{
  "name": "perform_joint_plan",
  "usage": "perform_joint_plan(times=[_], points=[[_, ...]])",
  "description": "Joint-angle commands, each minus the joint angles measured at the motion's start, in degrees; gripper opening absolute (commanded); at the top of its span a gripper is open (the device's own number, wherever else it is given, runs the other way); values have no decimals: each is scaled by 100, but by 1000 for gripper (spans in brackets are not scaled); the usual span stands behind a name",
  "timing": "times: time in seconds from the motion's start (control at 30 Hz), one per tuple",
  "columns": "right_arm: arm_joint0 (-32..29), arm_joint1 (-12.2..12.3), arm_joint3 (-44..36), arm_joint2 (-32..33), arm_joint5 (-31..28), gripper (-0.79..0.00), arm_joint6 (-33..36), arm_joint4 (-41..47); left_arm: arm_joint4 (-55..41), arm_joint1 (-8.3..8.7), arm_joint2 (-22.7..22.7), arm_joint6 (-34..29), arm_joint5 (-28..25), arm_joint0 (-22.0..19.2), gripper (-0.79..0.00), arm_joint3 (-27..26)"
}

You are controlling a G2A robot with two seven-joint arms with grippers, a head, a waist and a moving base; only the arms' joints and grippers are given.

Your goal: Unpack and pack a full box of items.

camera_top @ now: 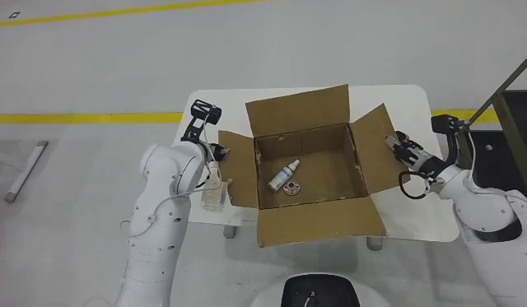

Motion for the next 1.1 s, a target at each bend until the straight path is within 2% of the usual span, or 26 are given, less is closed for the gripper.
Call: perform_joint_plan(times=[0.0, 0.37, 0.4, 0.43, 0.47, 0.73, 0.83, 0.93, 1.07], points=[[-113, 4, -108, 14, 65, -785, -46, 14, 170, 6, 36, 39, 11, -7, 0, 31], [-765, 15, -811, 44, 471, -785, -229, 22, 326, -37, 217, 309, 321, -163, 0, 258], [-786, 18, -845, 61, 496, -588, -252, 12, 326, -43, 232, 334, 357, -179, 0, 263], [-800, 22, -876, 78, 526, -182, -274, -21, 305, -49, 240, 352, 392, -192, 0, 263], [-798, 27, -929, 102, 554, 0, -308, -89, 304, -53, 244, 364, 411, -210, 0, 243], [-710, 43, -1792, 230, 674, 0, -832, -480, 101, -48, 1, 434, 601, -261, 0, -24], [-572, 54, -2140, 124, 607, 0, -795, -698, 81, -40, -106, 420, 685, -265, 0, -125], [-288, 60, -2222, -227, 455, 0, -575, -877, 116, -31, -201, 437, 811, -253, 0, -198], [235, 23, -1782, -1014, 370, 0, -342, -1001, 222, -25, -291, 500, 994, -252, 0, -212]])
